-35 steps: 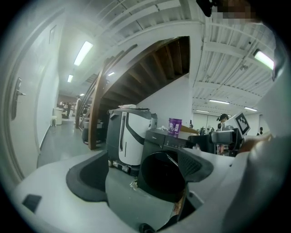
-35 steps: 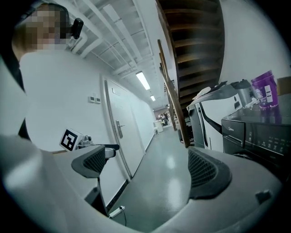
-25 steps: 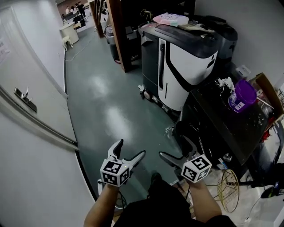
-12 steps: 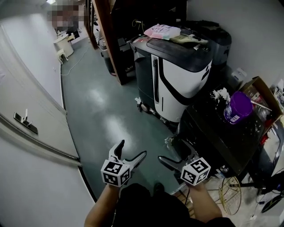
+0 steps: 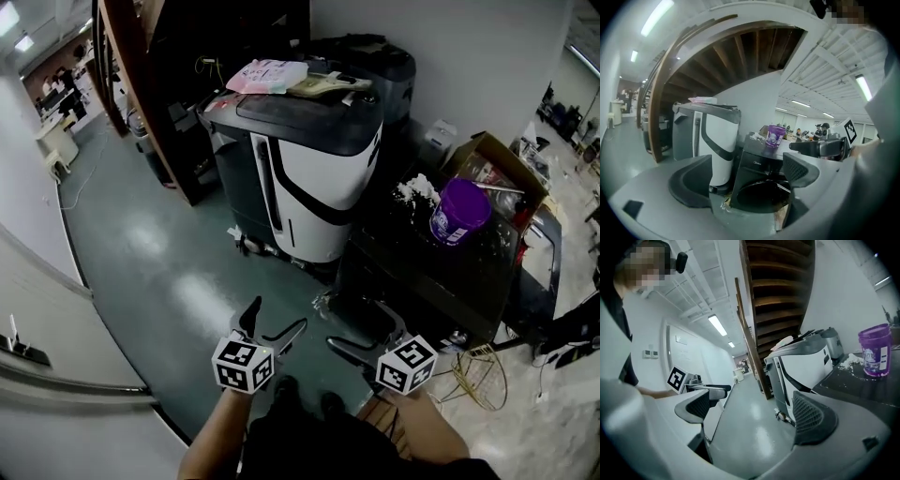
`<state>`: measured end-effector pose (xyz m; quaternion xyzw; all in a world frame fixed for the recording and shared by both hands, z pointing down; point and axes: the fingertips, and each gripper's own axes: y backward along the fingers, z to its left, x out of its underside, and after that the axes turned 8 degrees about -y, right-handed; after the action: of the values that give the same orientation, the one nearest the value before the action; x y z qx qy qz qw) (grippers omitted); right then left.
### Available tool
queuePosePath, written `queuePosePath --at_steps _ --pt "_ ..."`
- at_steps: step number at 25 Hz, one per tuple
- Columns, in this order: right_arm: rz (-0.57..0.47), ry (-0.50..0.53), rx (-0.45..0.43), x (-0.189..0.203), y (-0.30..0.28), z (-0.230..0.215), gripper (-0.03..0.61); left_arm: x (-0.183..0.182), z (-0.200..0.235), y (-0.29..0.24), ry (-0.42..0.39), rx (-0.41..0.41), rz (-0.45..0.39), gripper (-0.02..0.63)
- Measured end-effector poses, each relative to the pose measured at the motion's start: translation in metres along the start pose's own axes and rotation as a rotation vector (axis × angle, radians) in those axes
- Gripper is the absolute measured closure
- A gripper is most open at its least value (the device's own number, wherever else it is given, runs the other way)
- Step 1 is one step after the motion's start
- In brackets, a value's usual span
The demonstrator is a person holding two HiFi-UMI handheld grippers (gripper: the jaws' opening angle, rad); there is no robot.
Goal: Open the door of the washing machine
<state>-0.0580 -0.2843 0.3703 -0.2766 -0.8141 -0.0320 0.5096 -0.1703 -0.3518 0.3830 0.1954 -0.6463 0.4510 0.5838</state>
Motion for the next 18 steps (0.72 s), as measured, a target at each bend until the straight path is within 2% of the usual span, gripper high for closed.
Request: queuePosePath --at_steps 8,14,18 --pt "-0.087 -0.029 0.197 -0.010 -0.016 0.000 0.015 -0.020 0.021 -0.040 -0.082 0.226 -0.006 0.120" --pt "-0.131 -0.067 0.346 0.001 0.008 -0.006 0.021 -0.014 0.000 -0.060 -0.105 0.378 0.018 0.120" --pt "-0.162 -0.102 0.424 0.012 0.034 -0.016 0.025 -0.006 -0.023 -0.070 -0.122 0.449 0.042 0.120"
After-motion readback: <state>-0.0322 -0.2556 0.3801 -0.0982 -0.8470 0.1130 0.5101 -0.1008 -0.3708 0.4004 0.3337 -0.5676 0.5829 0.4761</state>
